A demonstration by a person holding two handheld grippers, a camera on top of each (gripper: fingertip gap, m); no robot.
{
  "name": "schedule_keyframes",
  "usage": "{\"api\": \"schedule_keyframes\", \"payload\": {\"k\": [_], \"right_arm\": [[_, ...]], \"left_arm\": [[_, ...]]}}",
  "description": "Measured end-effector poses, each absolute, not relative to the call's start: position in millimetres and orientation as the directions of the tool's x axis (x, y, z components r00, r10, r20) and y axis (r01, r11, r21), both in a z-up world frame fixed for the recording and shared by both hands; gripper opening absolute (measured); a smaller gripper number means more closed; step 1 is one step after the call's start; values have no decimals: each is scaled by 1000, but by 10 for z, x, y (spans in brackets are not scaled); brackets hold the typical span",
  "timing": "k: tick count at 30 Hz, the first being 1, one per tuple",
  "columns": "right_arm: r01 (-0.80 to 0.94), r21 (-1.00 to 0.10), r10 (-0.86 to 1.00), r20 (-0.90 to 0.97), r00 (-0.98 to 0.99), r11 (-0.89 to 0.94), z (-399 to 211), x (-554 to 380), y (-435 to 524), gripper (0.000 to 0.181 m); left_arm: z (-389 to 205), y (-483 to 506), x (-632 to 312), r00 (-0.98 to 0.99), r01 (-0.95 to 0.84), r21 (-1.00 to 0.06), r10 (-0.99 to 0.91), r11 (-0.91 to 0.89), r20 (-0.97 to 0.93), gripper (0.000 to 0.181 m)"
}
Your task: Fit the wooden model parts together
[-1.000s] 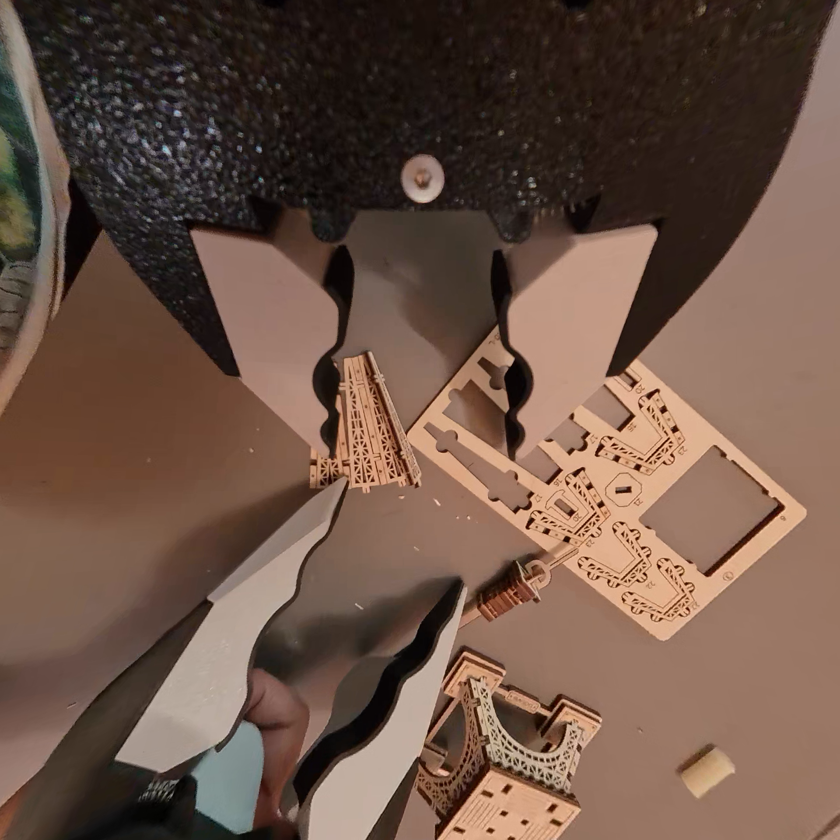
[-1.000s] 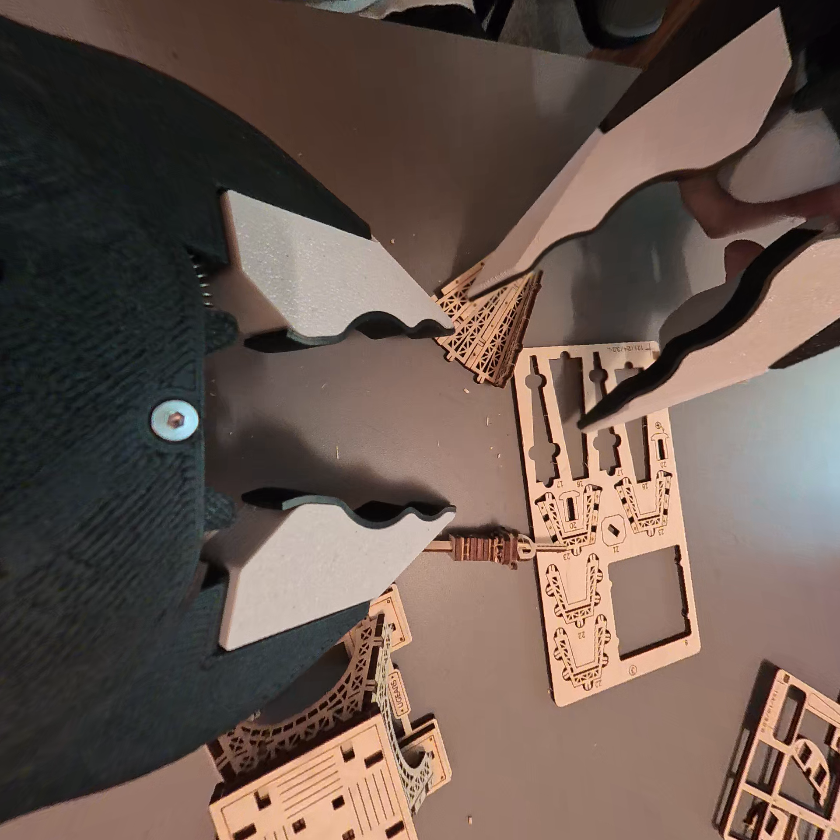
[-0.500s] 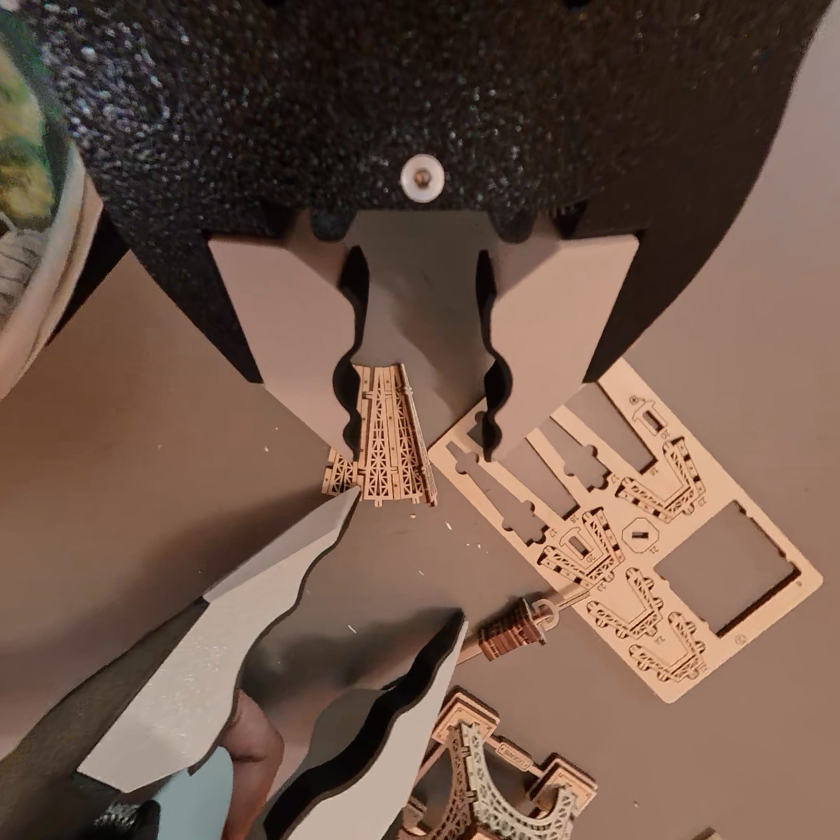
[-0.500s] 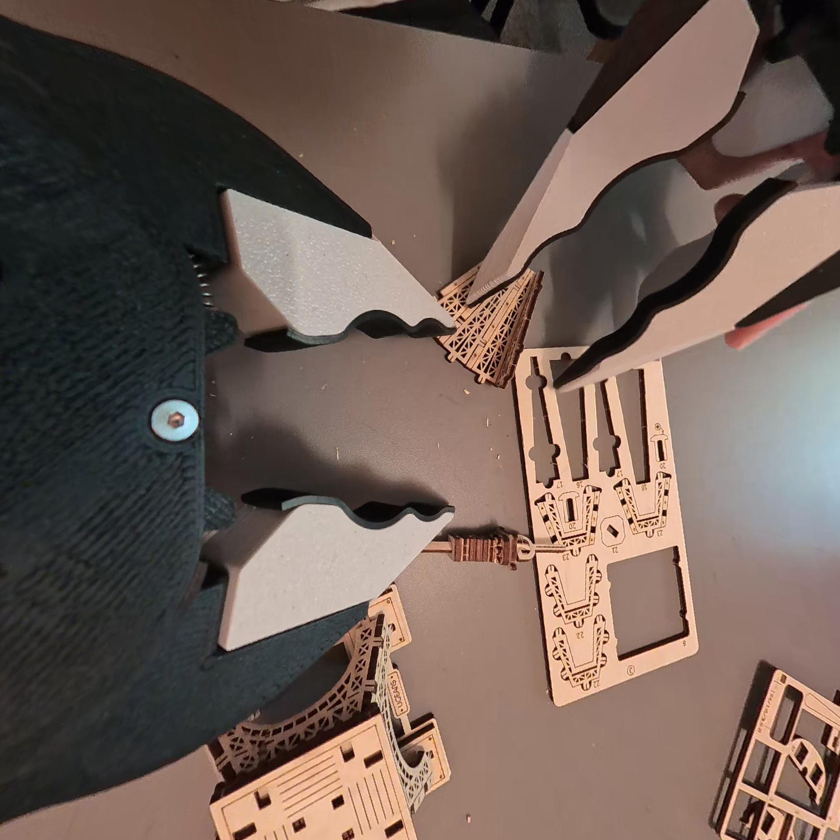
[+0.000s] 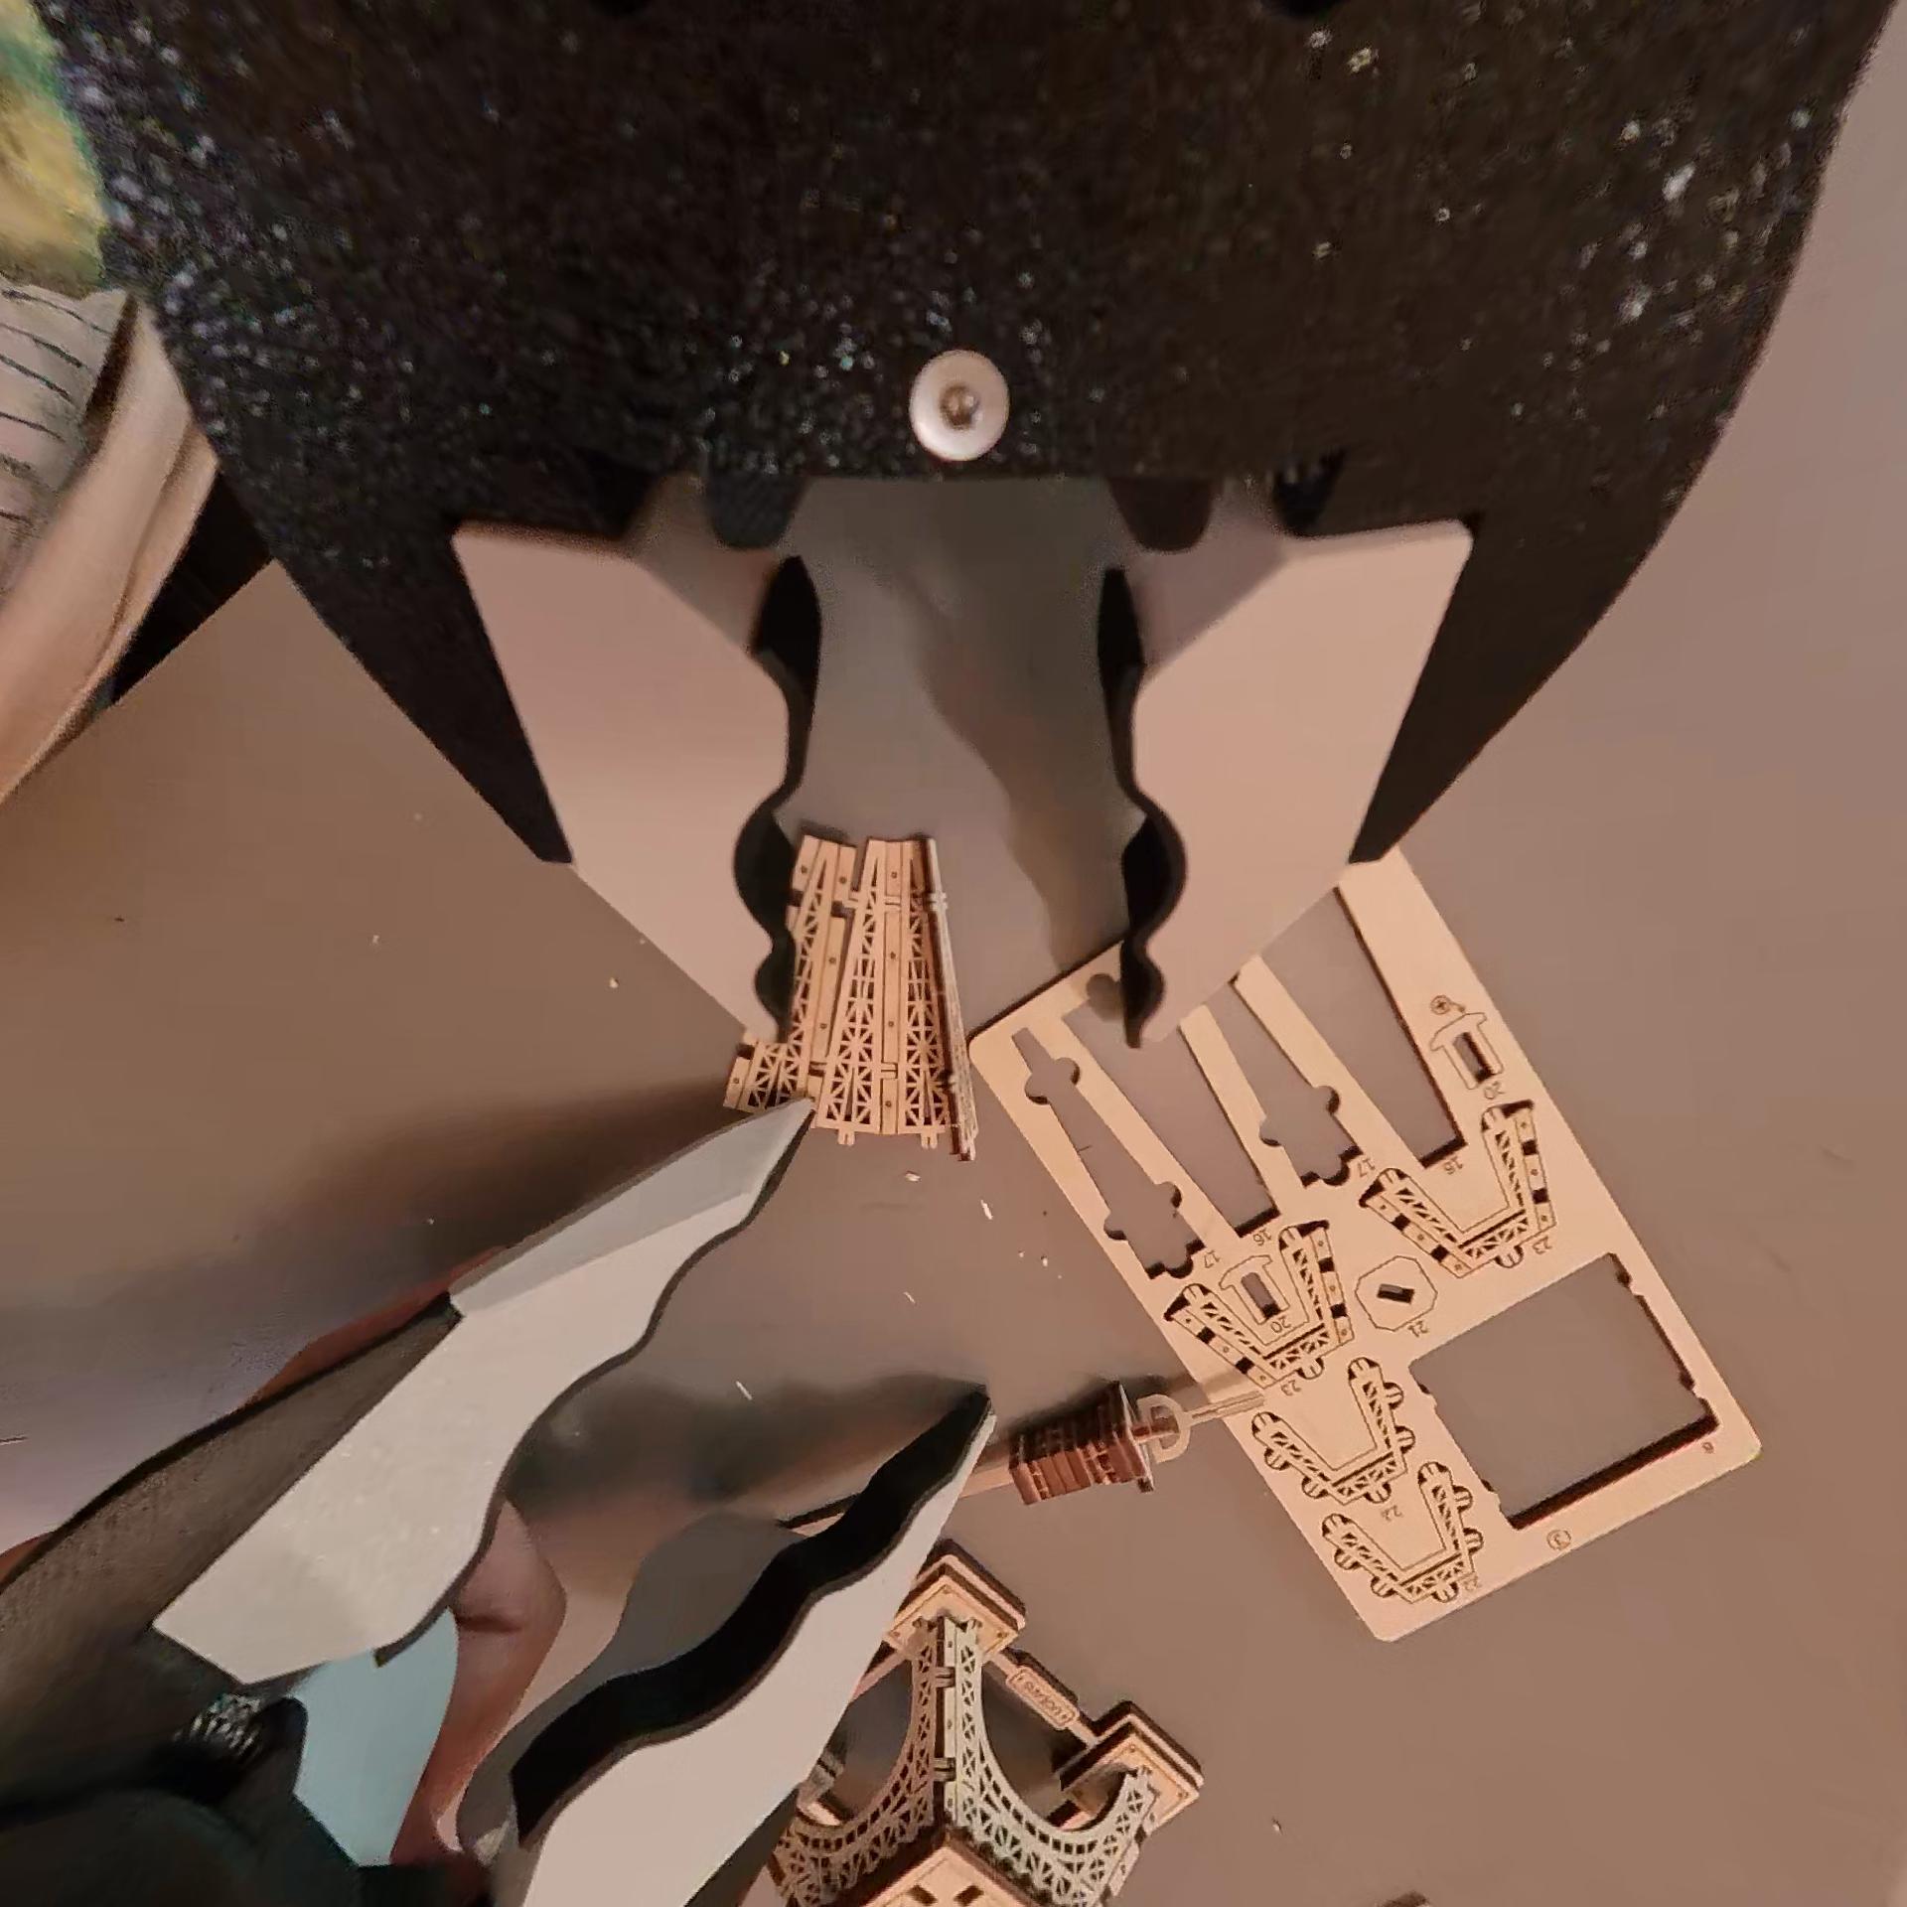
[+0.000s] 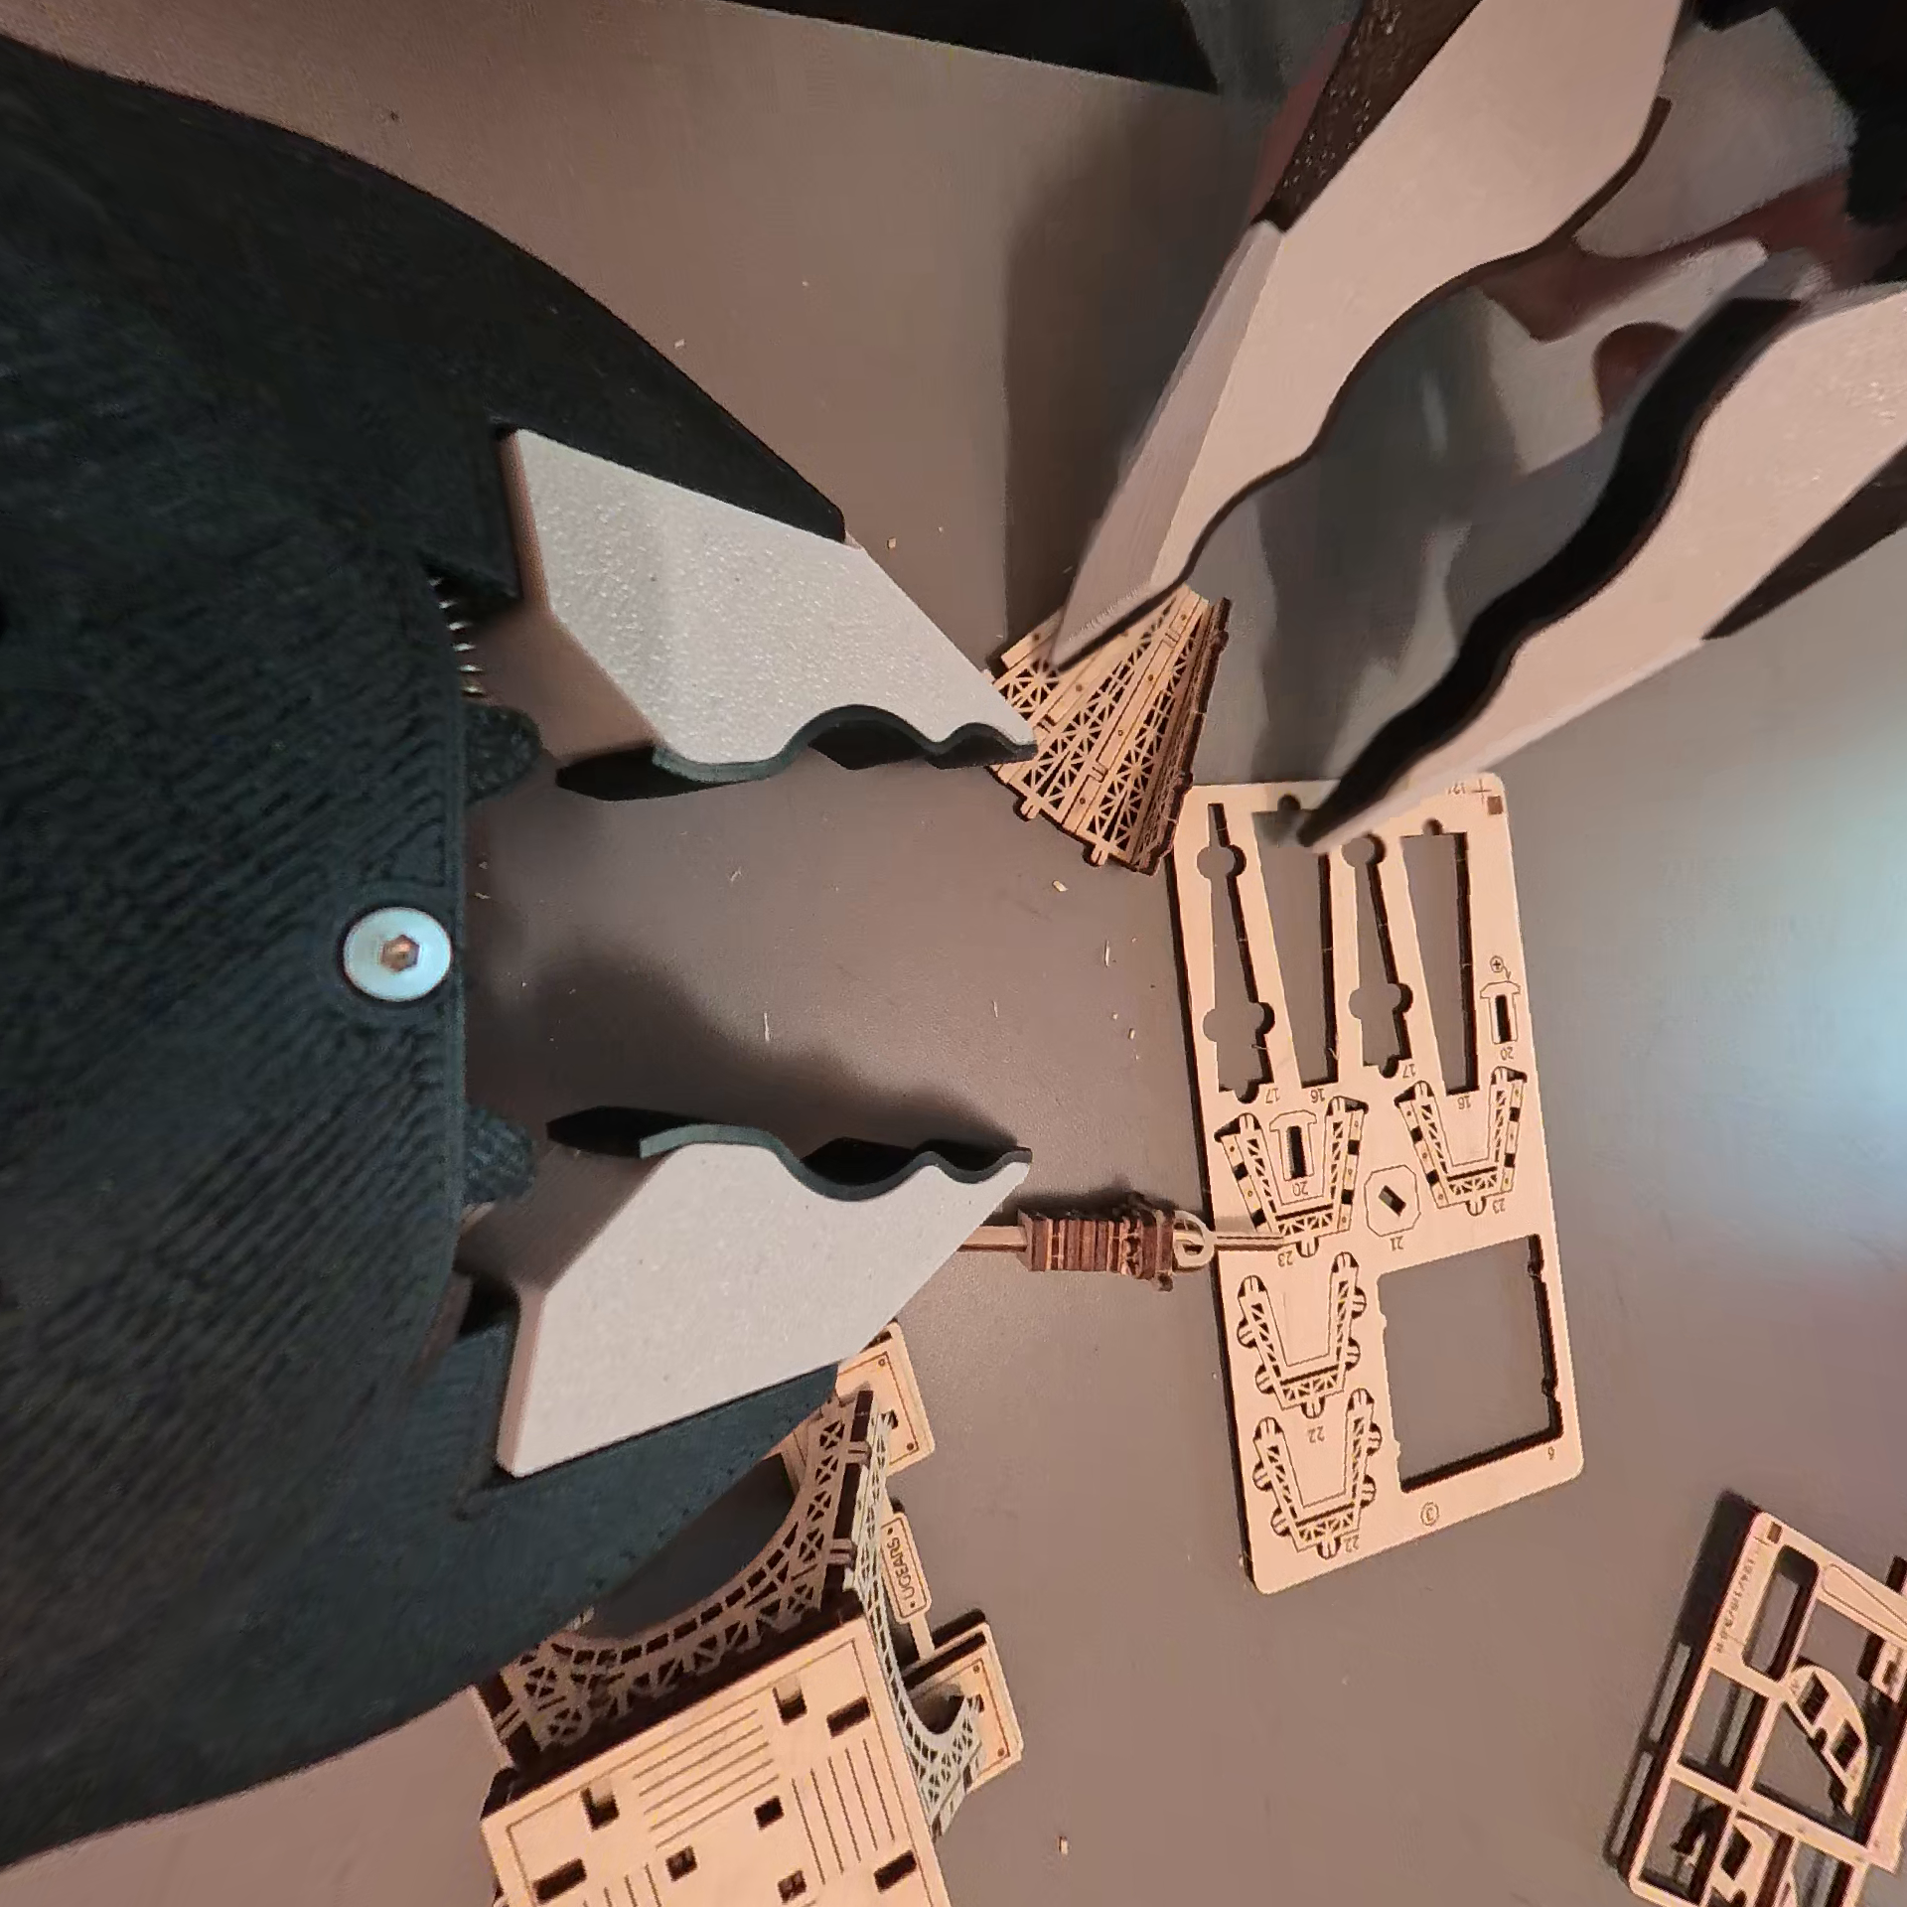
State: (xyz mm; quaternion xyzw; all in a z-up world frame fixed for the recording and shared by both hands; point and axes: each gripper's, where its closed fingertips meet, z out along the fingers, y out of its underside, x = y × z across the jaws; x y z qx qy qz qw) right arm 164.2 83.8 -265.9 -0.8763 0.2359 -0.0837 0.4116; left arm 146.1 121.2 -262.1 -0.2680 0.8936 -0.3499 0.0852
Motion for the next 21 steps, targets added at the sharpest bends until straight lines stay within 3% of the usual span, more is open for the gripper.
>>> {"api": "schedule_keyframes", "payload": {"k": [6,14,21], "right_arm": [[-345,-761,-482,-47,875,-550,-2659,1641,838,72],[-342,-761,-482,-44,875,-552,-2660,1640,837,72],[-343,-761,-481,-47,876,-551,-2659,1639,836,71]], "left_arm": [[-2378,1320,1645,-842,-373,-649,-536,663,-63,66],[-2653,1211,1599,-885,-397,-492,-465,775,-19,73],[-2656,1150,1474,-897,-402,-481,-441,779,36,41]]}}
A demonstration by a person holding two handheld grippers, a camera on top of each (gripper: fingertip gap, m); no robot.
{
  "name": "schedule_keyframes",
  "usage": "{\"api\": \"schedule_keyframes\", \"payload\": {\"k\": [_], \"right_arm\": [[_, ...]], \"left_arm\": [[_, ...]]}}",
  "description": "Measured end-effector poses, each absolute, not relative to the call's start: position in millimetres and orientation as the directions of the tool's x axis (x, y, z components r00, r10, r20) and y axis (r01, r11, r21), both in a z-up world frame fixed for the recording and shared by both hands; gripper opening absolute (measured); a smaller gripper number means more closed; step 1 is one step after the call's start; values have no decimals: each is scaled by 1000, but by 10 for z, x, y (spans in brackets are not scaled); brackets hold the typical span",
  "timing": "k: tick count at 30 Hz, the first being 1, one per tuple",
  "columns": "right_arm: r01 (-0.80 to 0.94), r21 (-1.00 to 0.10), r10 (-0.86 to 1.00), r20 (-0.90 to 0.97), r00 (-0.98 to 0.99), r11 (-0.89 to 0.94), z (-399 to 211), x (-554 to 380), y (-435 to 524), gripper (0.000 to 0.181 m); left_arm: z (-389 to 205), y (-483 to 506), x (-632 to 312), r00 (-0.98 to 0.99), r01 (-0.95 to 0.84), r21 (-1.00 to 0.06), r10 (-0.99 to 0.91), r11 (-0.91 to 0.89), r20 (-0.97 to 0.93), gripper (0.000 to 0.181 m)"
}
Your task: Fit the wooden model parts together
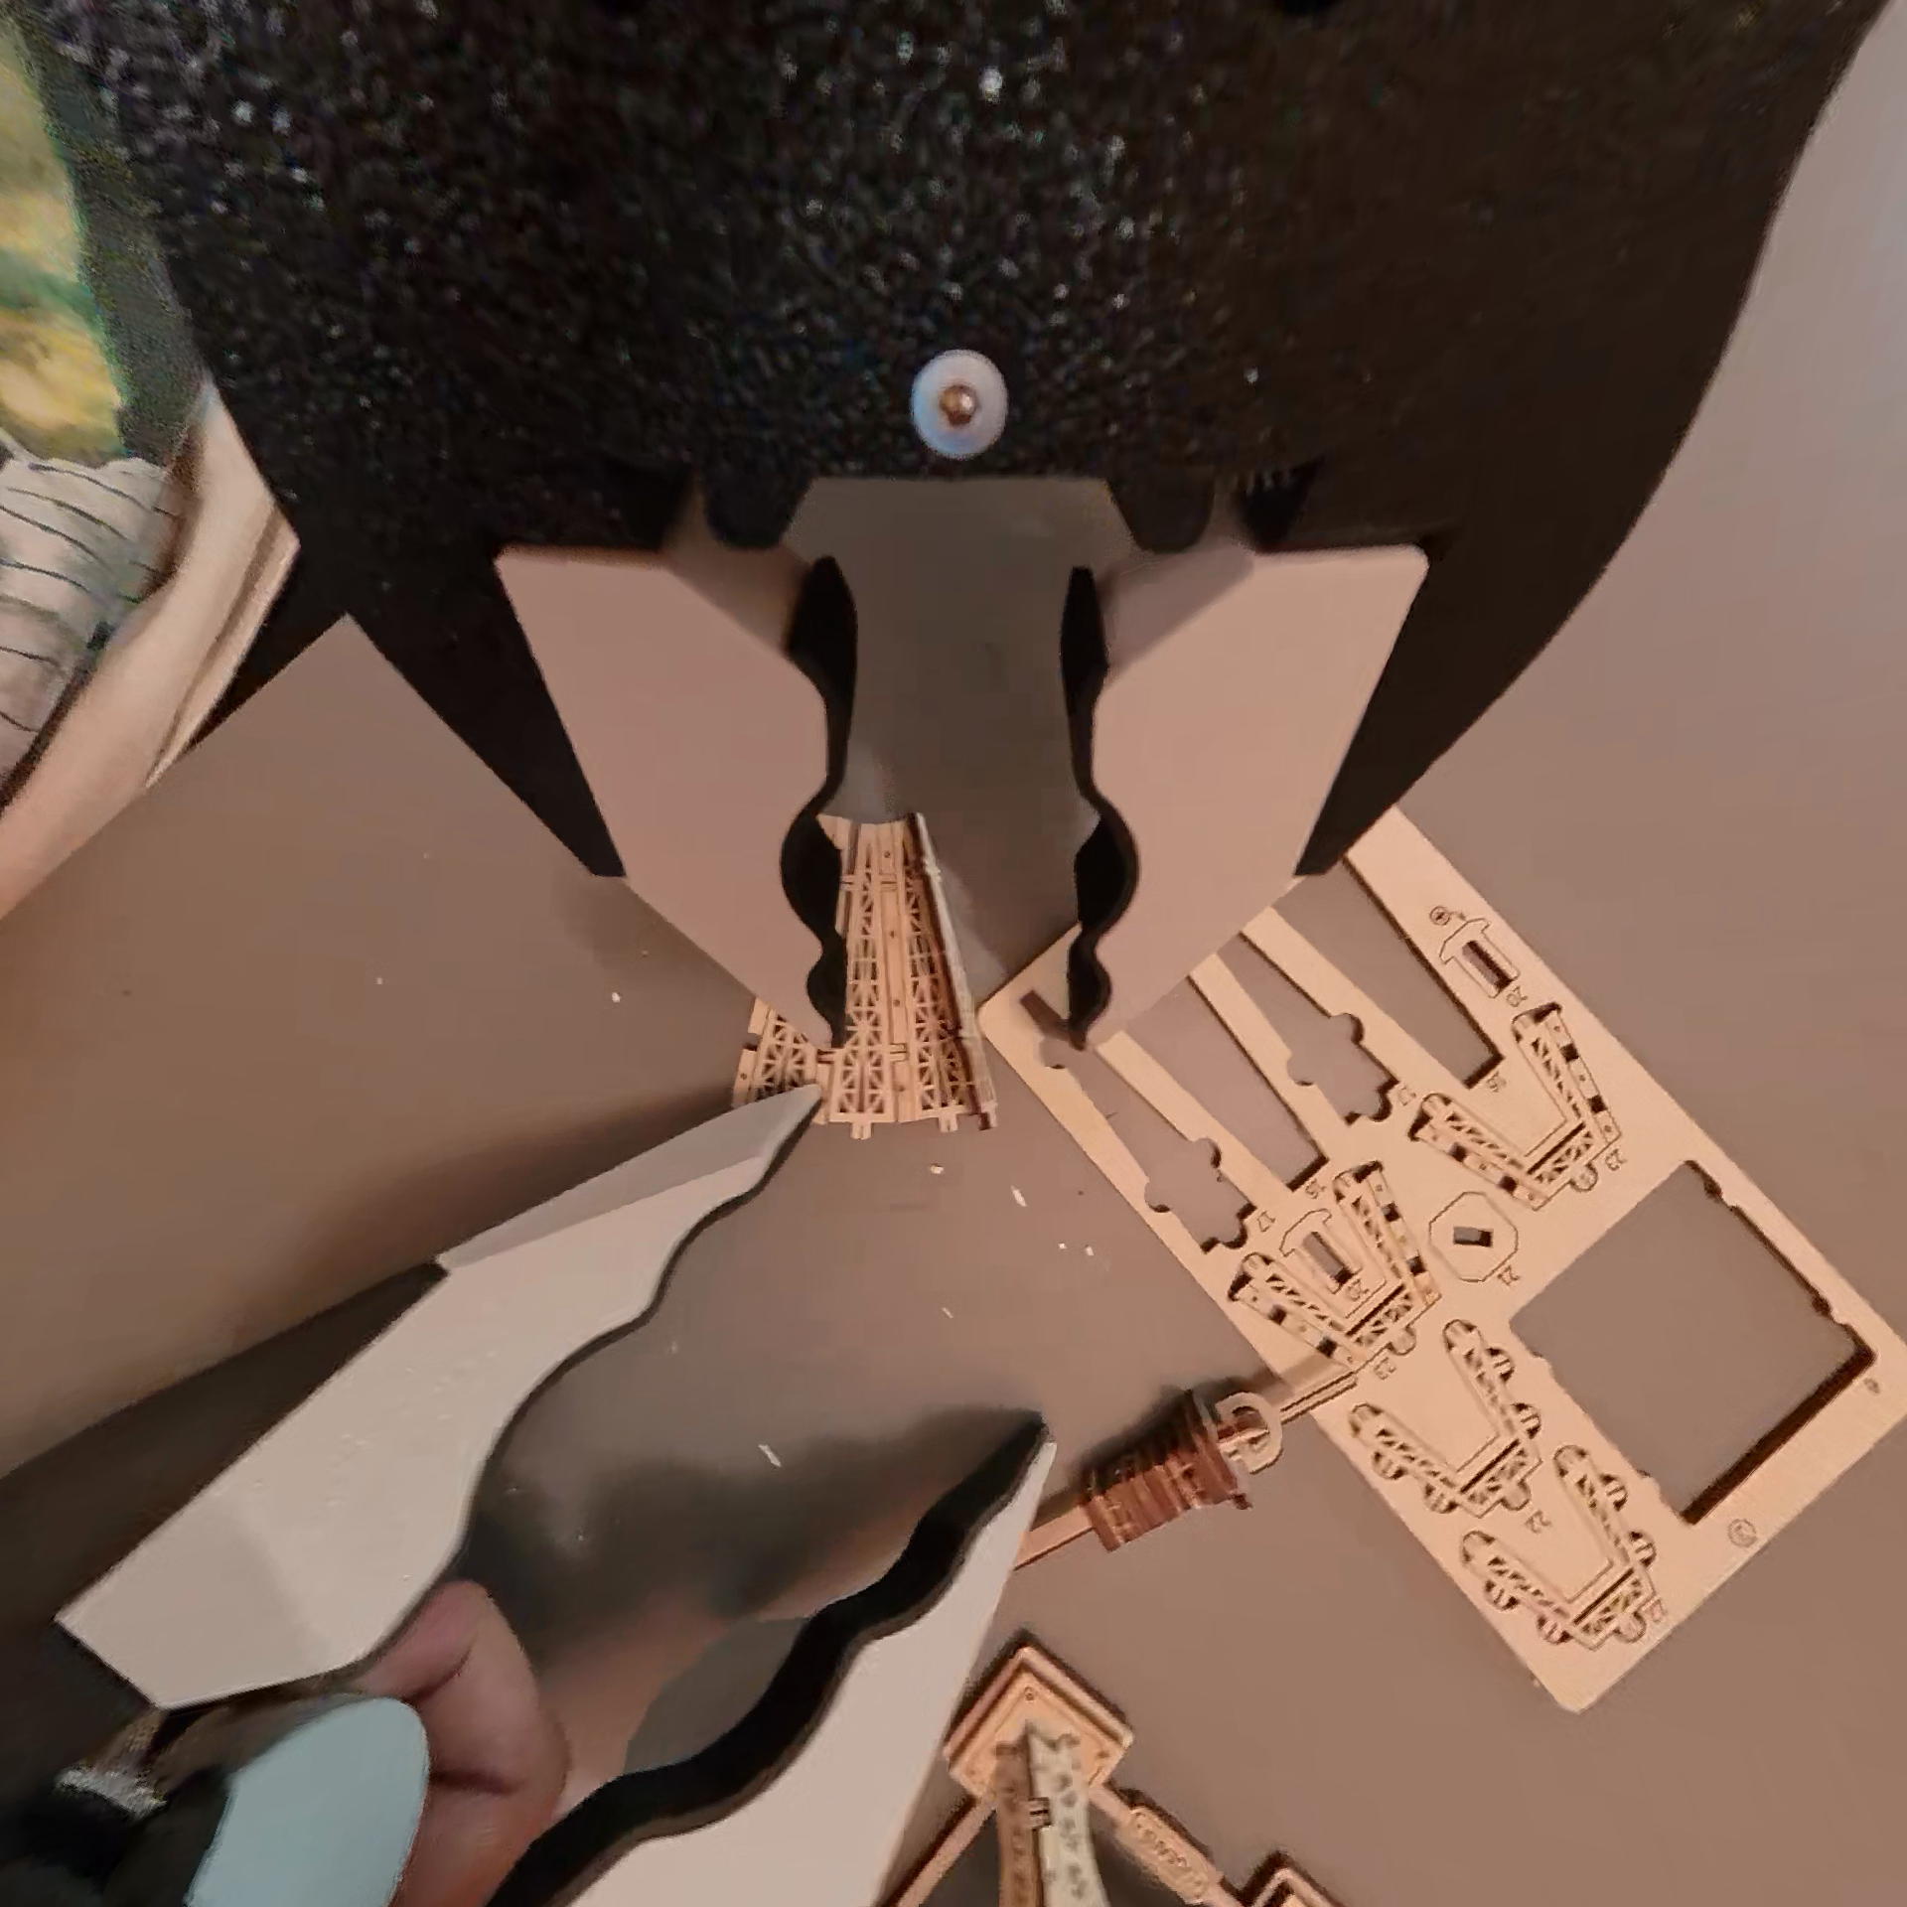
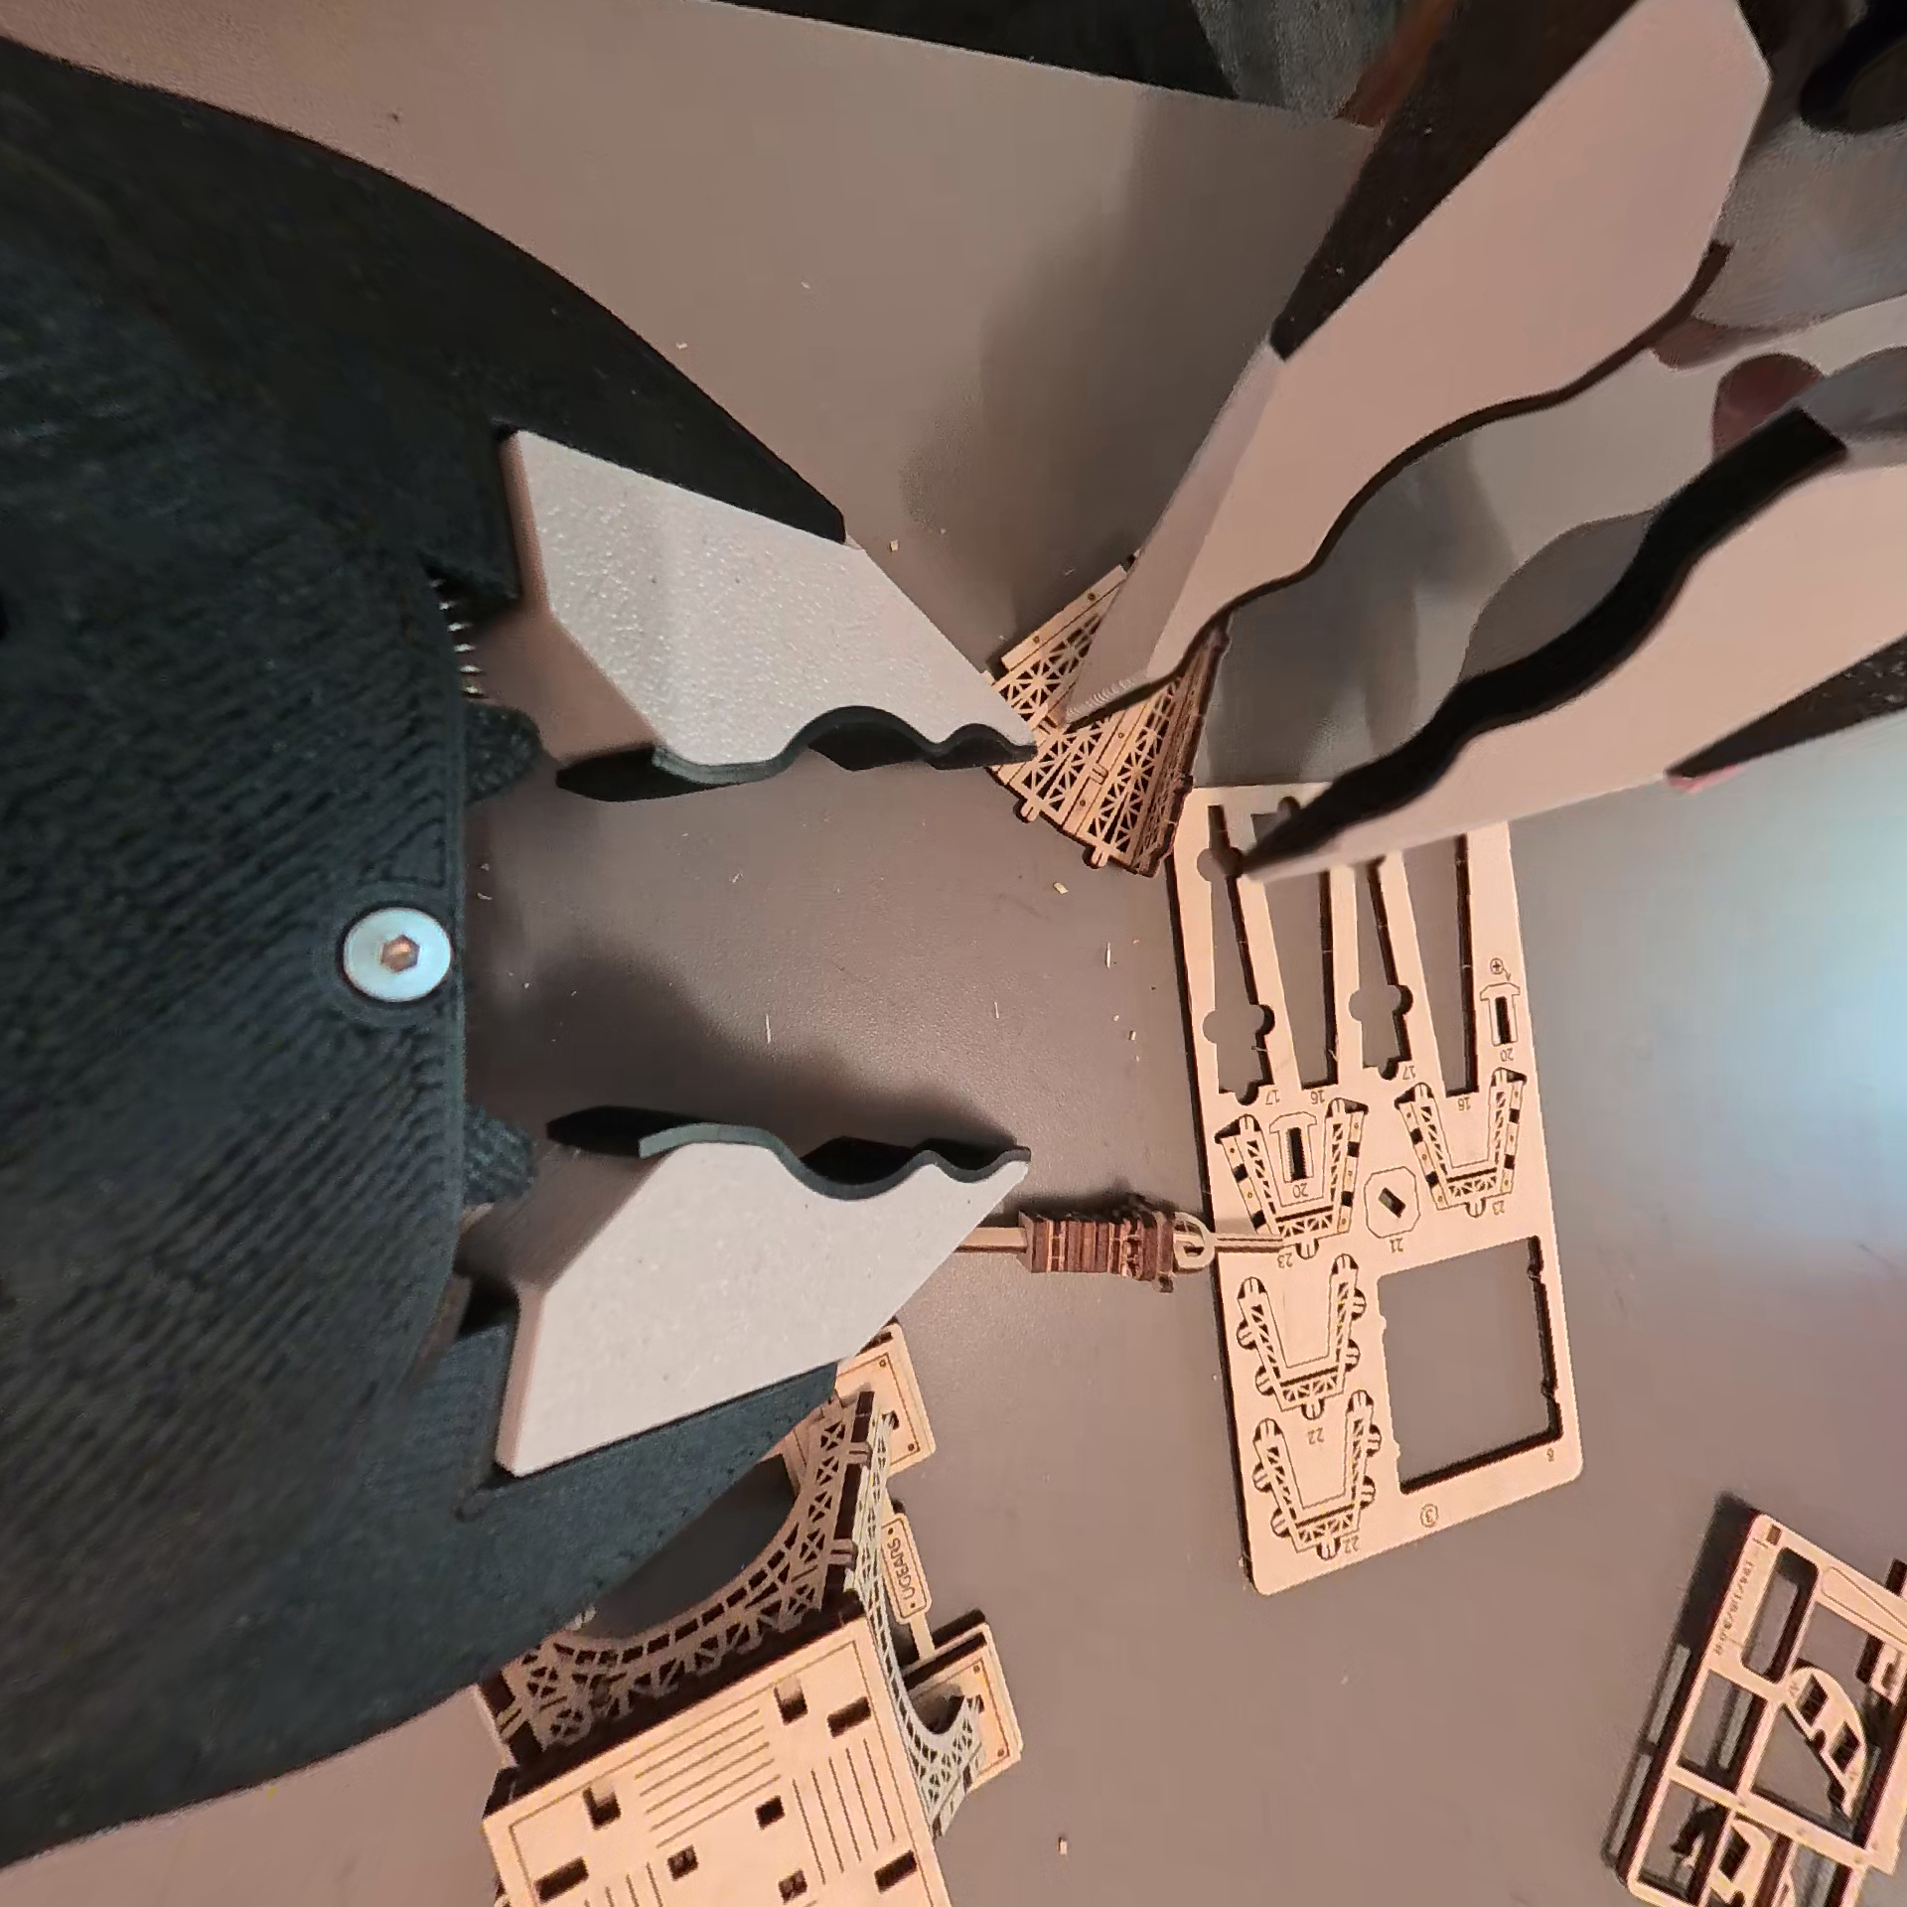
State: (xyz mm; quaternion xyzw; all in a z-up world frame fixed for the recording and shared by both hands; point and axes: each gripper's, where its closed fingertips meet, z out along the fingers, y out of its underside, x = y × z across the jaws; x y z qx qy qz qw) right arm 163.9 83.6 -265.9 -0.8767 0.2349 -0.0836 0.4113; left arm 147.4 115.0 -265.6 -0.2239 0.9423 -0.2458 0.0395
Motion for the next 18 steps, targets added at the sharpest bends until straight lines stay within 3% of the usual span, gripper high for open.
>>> {"api": "schedule_keyframes", "payload": {"k": [2,5,11,12,15,18], "right_arm": [[-344,-760,-478,-50,877,-551,-2658,1636,836,72],[-347,-764,-489,-47,871,-544,-2646,1651,820,79],[-330,-766,-510,-4,860,-551,-2642,1684,799,83],[-329,-765,-509,-3,861,-553,-2646,1682,801,82],[-330,-764,-502,-9,865,-555,-2649,1672,803,81],[-329,-762,-487,-21,873,-557,-2652,1649,817,78]], "left_arm": [[-2647,1117,1420,-909,-372,-481,-416,794,16,28],[-2644,1112,1401,-903,-363,-486,-429,795,-27,23],[-2635,1120,1388,-848,-447,-525,-529,725,-9,23],[-2631,1124,1397,-839,-449,-539,-544,713,-21,25],[-2558,1177,1463,-807,-427,-610,-585,668,-76,59],[-2355,1169,1365,-851,-315,-706,-519,634,-86,49]]}}
